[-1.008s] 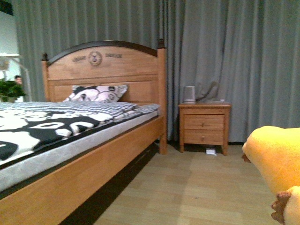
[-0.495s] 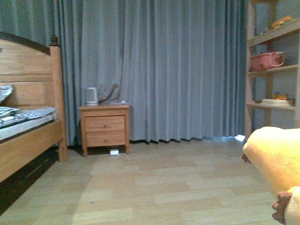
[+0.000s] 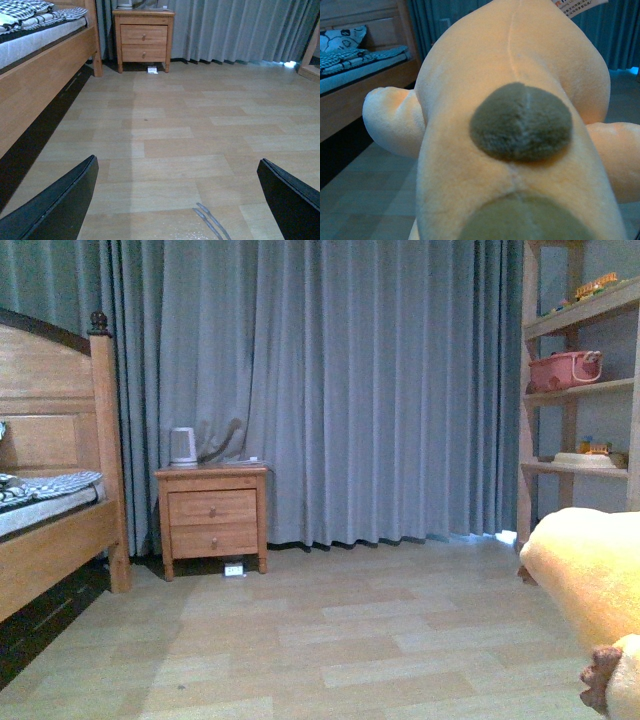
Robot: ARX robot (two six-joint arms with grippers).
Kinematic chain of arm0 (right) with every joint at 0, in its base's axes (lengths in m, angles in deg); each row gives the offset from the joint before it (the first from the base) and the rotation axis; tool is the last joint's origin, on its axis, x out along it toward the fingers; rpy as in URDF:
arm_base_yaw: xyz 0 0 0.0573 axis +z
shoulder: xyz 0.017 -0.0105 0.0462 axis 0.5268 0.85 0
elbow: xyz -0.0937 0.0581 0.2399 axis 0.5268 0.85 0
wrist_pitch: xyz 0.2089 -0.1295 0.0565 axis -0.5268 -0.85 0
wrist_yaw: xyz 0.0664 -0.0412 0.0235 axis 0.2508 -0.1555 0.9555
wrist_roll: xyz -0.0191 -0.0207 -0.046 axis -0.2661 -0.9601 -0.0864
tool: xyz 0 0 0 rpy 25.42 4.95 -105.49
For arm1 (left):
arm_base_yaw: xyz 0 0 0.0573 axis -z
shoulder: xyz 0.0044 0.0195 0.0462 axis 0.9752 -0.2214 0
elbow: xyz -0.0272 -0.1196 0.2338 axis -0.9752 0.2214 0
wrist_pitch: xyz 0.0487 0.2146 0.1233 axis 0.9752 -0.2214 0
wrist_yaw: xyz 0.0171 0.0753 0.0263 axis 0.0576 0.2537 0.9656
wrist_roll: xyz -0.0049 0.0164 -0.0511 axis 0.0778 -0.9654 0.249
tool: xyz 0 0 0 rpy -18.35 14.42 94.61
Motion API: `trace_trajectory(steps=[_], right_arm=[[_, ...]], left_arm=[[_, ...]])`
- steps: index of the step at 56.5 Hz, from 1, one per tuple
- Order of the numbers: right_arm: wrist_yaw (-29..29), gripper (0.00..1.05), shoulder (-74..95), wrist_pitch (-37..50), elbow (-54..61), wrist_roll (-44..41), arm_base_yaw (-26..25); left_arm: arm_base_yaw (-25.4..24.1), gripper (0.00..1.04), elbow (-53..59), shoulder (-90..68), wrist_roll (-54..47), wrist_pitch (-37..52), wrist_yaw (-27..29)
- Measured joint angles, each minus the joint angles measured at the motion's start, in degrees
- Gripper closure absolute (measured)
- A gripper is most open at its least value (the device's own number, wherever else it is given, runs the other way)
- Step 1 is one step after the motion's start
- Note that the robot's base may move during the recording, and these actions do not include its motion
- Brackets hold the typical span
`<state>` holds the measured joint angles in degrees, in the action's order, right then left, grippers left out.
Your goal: Put away toys
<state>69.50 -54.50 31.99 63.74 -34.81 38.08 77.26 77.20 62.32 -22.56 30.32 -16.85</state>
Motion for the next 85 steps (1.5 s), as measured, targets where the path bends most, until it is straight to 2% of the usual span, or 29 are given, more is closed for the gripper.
trace_trajectory(steps=[85], right_arm=[[-0.04,0.86,0.07,0.0,0.0,0.0,0.13]], left_arm=[[-0.07,0.06,0.0,0.0,0.0,0.0,0.0]])
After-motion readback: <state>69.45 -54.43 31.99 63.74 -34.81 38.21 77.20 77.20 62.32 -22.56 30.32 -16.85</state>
